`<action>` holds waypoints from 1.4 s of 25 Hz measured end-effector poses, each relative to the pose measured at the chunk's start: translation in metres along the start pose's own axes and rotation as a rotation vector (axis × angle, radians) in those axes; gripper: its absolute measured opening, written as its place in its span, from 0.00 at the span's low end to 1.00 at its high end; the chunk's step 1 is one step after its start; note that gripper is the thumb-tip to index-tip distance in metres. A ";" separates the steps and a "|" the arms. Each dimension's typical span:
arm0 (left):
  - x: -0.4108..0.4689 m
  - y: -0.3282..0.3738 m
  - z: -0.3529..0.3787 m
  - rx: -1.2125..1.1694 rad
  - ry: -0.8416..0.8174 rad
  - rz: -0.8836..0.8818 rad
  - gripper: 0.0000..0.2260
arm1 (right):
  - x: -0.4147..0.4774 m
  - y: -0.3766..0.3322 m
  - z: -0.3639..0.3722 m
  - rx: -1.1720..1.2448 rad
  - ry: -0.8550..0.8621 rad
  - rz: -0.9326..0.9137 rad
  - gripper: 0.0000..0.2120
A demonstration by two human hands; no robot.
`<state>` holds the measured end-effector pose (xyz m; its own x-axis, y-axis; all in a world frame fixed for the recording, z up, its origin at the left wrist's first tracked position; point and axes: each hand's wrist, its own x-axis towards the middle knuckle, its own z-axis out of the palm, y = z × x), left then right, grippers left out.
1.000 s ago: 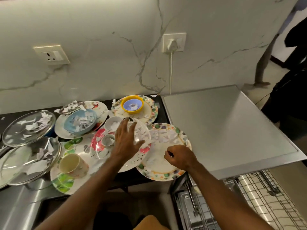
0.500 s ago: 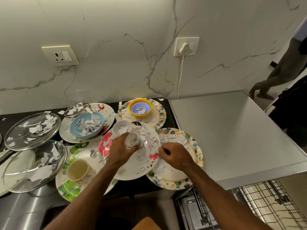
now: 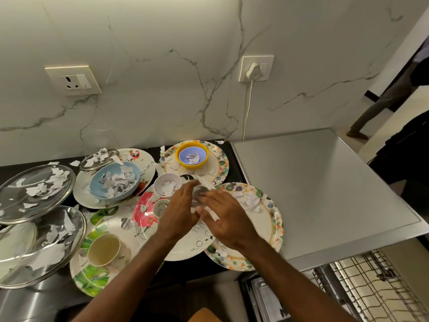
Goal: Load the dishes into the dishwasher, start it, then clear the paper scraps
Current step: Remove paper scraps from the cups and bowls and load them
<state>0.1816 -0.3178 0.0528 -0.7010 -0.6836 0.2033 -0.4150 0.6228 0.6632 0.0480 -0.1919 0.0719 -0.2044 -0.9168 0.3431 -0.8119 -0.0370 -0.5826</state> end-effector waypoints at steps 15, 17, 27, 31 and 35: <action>0.035 -0.006 0.001 0.268 -0.129 0.342 0.31 | 0.018 0.021 0.003 0.047 -0.293 0.205 0.30; 0.037 -0.006 0.000 0.301 -0.153 0.394 0.29 | 0.021 0.022 0.001 0.057 -0.320 0.230 0.30; 0.059 0.008 -0.001 0.299 0.009 0.274 0.33 | -0.021 0.053 -0.019 0.204 0.044 0.358 0.14; 0.067 0.056 0.022 -0.171 -0.134 0.147 0.31 | -0.033 0.070 -0.033 0.873 0.215 0.766 0.16; 0.062 0.102 0.062 -0.356 -0.410 0.064 0.32 | -0.059 0.079 -0.066 1.380 0.332 0.942 0.22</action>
<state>0.0596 -0.2732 0.0887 -0.9166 -0.3998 0.0015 -0.1916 0.4425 0.8761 -0.0399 -0.1149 0.0541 -0.5435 -0.7117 -0.4450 0.6535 -0.0260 -0.7565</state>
